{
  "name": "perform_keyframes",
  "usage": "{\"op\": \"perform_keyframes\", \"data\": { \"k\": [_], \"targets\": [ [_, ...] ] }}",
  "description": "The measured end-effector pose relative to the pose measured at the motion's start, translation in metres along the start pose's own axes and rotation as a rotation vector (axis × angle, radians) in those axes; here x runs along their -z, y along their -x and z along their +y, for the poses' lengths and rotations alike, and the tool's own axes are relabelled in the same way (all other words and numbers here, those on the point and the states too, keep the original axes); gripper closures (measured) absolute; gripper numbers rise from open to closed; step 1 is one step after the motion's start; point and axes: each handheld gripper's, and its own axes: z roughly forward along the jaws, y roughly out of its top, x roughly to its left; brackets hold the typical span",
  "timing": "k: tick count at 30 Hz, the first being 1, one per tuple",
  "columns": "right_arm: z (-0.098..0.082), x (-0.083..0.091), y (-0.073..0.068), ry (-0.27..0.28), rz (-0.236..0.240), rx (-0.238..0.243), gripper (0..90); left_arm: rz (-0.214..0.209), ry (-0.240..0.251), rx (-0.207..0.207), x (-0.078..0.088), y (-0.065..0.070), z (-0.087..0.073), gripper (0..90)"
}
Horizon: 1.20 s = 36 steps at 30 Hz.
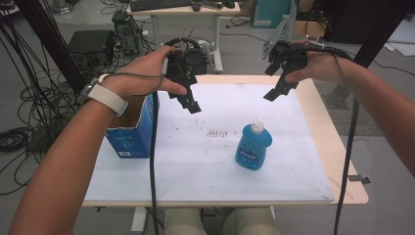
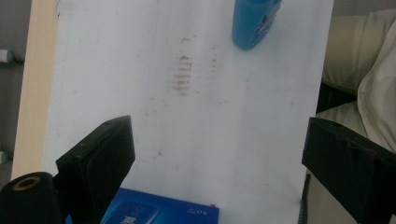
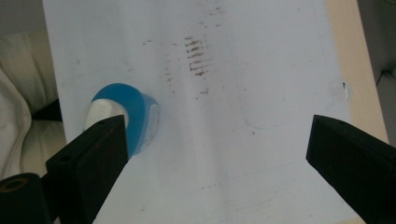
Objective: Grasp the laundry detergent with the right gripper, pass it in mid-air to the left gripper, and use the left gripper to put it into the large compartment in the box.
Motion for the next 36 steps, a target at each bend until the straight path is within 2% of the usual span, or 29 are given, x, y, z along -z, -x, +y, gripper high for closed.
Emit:
{"op": "perform_keyframes", "data": {
  "k": [4,6,8,10,11,14,16,24,25,28,31,36],
  "targets": [
    [-0.002,-0.001,-0.006,0.003,0.013,-0.009,6.8,-0.002,0.016,0.009,-0.001,0.002,0.000,9.7],
    [-0.004,-0.001,-0.008,0.001,0.019,-0.023,6.8,-0.007,0.019,0.012,-0.003,0.003,0.000,9.9],
    [-0.007,-0.002,-0.011,0.009,0.043,-0.056,6.7,-0.009,0.018,0.009,-0.004,0.003,-0.001,9.9],
    [-0.008,-0.002,-0.014,0.003,0.046,-0.061,6.7,-0.012,0.017,0.012,-0.004,0.003,-0.001,9.9],
    [-0.008,-0.002,-0.016,0.002,0.046,-0.074,6.7,-0.010,0.018,0.010,-0.005,0.003,-0.001,9.9],
    [-0.009,-0.002,-0.018,-0.005,0.042,-0.068,6.7,-0.011,0.019,0.008,-0.005,0.003,-0.001,10.0],
    [-0.010,-0.002,-0.023,-0.028,0.031,-0.072,6.9,-0.014,0.019,0.005,-0.005,0.004,-0.001,10.2],
    [-0.016,-0.004,-0.031,-0.022,0.004,-0.084,6.0,-0.012,0.019,0.004,-0.005,0.004,-0.001,10.3],
    [-0.018,-0.004,-0.033,-0.011,0.002,-0.097,5.6,-0.011,0.019,0.002,-0.005,0.004,-0.001,10.3],
    [-0.020,-0.002,-0.037,-0.024,-0.002,-0.111,5.4,-0.008,0.021,0.004,-0.005,0.005,-0.001,10.3],
    [-0.027,-0.005,-0.043,-0.014,0.006,-0.148,5.5,-0.005,0.025,0.004,-0.005,0.005,-0.001,10.4],
    [-0.031,-0.005,-0.048,-0.007,0.011,-0.163,6.2,-0.004,0.024,-0.001,-0.005,0.005,0.000,10.4]
  ]
}}
